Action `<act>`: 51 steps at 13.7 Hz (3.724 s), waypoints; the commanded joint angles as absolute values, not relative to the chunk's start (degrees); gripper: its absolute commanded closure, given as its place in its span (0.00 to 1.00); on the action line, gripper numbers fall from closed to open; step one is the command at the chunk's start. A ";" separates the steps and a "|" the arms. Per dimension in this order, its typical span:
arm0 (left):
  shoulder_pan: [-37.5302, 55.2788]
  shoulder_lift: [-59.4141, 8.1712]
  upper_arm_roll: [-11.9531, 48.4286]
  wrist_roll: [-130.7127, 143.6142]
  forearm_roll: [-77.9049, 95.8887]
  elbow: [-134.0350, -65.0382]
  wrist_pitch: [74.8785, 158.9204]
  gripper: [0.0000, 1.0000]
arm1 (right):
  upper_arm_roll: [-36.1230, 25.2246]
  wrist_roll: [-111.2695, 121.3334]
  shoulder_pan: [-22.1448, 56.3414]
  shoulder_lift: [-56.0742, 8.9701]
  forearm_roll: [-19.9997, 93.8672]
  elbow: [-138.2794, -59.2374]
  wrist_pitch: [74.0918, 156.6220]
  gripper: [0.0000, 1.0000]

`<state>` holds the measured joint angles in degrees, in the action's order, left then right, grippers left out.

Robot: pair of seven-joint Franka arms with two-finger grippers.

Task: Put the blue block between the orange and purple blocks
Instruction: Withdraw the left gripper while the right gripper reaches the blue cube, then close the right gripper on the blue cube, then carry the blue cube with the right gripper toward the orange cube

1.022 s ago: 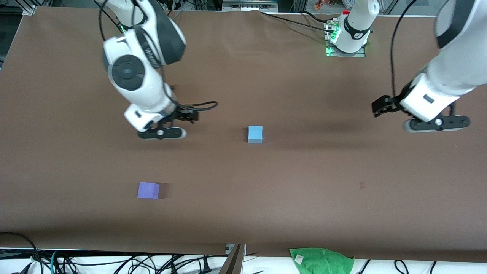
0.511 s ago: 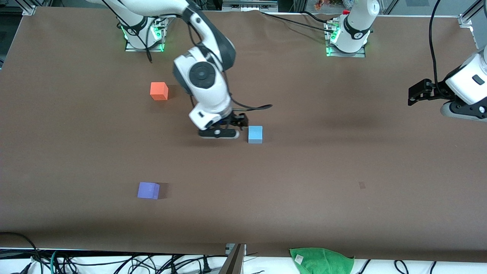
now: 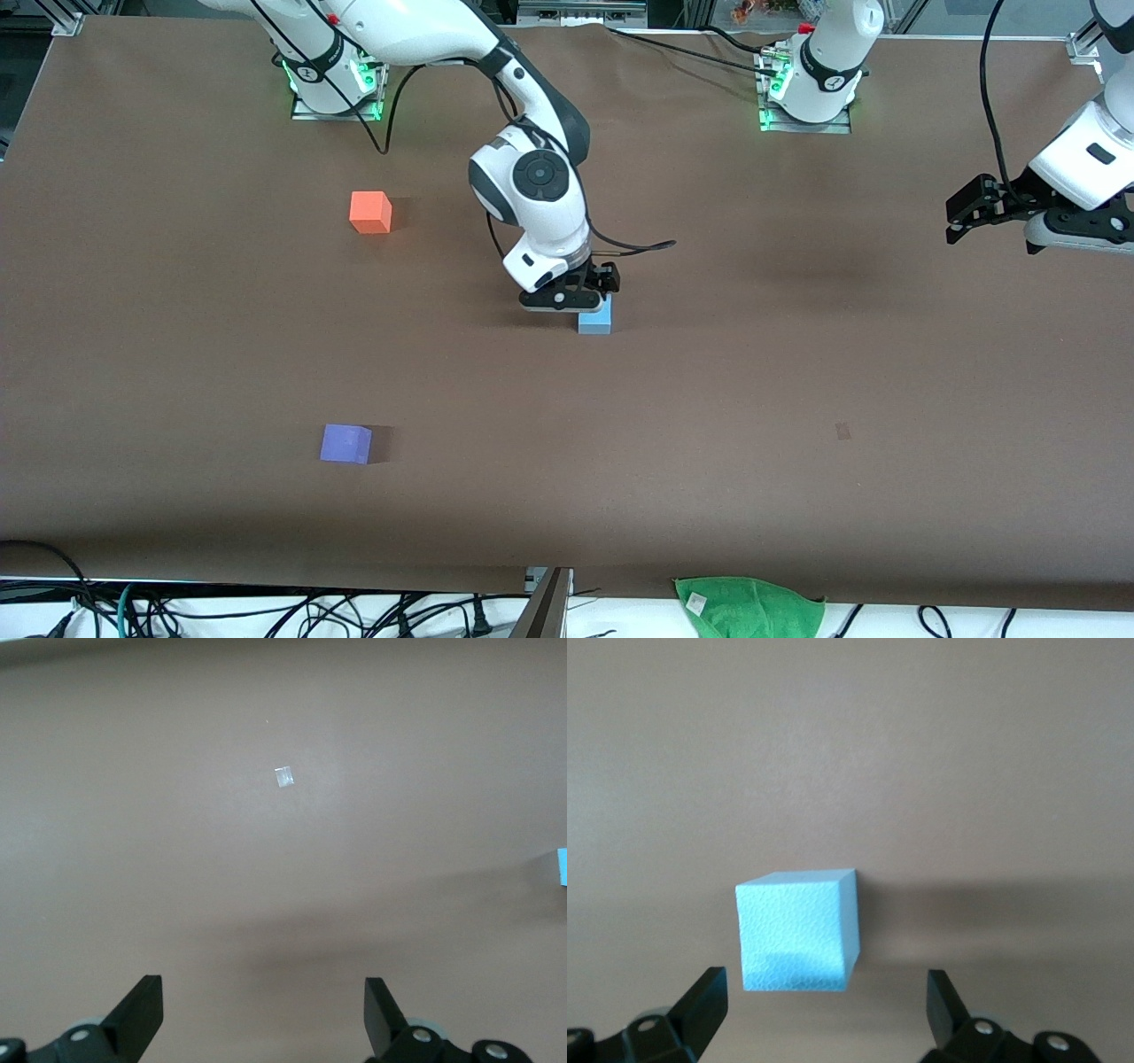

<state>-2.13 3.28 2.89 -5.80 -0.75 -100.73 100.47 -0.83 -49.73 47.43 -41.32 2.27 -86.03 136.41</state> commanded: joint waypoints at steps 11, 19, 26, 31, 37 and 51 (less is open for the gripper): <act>-2.46 0.26 4.57 -5.19 0.09 -94.66 95.27 0.00 | -2.02 -53.79 52.12 -47.11 -3.34 -84.64 140.80 0.01; -1.85 -0.97 4.75 -3.08 -0.09 -92.73 95.27 0.00 | -2.99 -53.53 52.03 -48.08 -3.69 -84.64 144.32 0.03; -1.76 -1.05 4.75 -3.43 -0.17 -92.72 95.36 0.00 | -3.34 -52.65 51.68 -47.29 -3.60 -84.64 143.88 0.66; -1.85 -1.05 4.66 -3.34 -0.17 -92.72 95.36 0.00 | -4.66 -51.42 50.54 -43.61 -3.52 -84.64 139.49 0.66; -1.76 -1.05 4.75 -3.16 -0.09 -92.72 95.36 0.00 | -4.57 -38.77 42.81 -33.85 -2.72 -85.69 124.04 0.65; -1.76 -1.05 4.75 -3.16 -0.09 -92.64 95.36 0.00 | -17.14 -10.47 30.85 -14.07 10.20 -121.15 134.78 0.66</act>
